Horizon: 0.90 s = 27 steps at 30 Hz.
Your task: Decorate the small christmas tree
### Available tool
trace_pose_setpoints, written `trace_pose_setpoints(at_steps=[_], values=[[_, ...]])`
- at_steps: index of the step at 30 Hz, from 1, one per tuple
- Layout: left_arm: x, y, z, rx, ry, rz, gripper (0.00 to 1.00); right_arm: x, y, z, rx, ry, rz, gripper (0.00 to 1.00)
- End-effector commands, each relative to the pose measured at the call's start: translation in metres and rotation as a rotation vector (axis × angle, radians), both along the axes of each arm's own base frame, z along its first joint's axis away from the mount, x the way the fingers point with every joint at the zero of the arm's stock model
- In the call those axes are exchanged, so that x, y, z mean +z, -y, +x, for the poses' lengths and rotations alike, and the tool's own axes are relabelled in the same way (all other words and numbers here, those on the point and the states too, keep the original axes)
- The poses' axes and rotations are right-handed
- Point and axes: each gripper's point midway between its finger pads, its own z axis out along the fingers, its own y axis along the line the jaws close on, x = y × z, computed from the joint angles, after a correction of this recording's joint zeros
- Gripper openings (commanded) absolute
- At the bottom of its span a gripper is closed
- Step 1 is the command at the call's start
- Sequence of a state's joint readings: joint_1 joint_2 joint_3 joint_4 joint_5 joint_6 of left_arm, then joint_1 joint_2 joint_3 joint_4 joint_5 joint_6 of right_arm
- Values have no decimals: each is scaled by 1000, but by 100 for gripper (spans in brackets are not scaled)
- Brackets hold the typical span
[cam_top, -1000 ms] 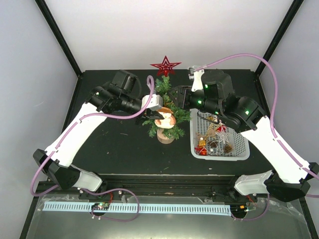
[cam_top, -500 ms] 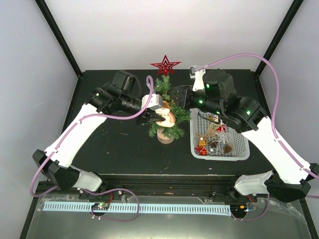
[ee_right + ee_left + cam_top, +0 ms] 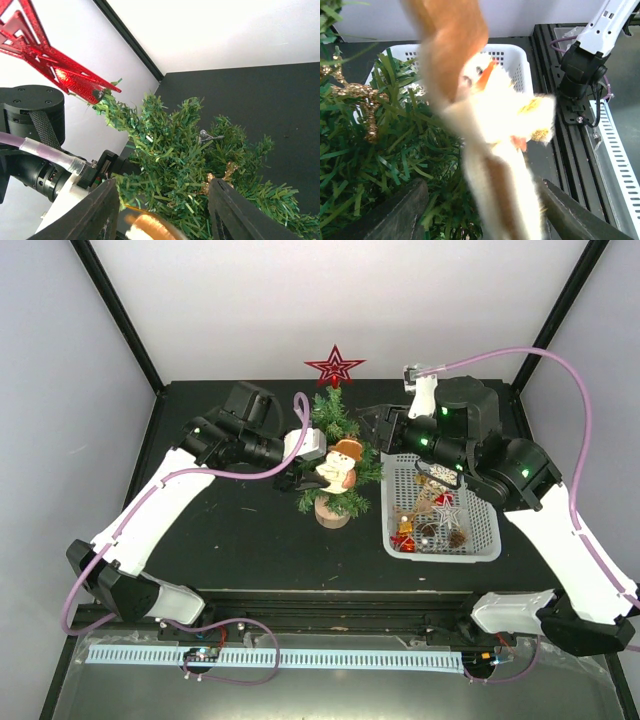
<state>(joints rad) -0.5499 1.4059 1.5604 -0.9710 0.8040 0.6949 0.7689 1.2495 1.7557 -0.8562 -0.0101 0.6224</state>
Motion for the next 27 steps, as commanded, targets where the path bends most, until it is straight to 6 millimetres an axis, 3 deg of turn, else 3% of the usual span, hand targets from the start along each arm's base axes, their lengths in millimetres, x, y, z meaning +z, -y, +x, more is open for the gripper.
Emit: trace_pose_setpoints(at_steps=[1, 18, 22, 27], values=[[9, -4, 0, 17, 34, -19, 59, 8, 5, -4, 5, 26, 10, 50], [10, -17, -2, 79, 84, -6, 71, -1, 16, -6, -22, 17, -10, 53], [10, -23, -5, 102, 97, 0, 77, -6, 20, -6, -36, 11, -21, 55], [12, -37, -6, 144, 124, 14, 80, -32, 42, 1, -139, -35, -91, 56]])
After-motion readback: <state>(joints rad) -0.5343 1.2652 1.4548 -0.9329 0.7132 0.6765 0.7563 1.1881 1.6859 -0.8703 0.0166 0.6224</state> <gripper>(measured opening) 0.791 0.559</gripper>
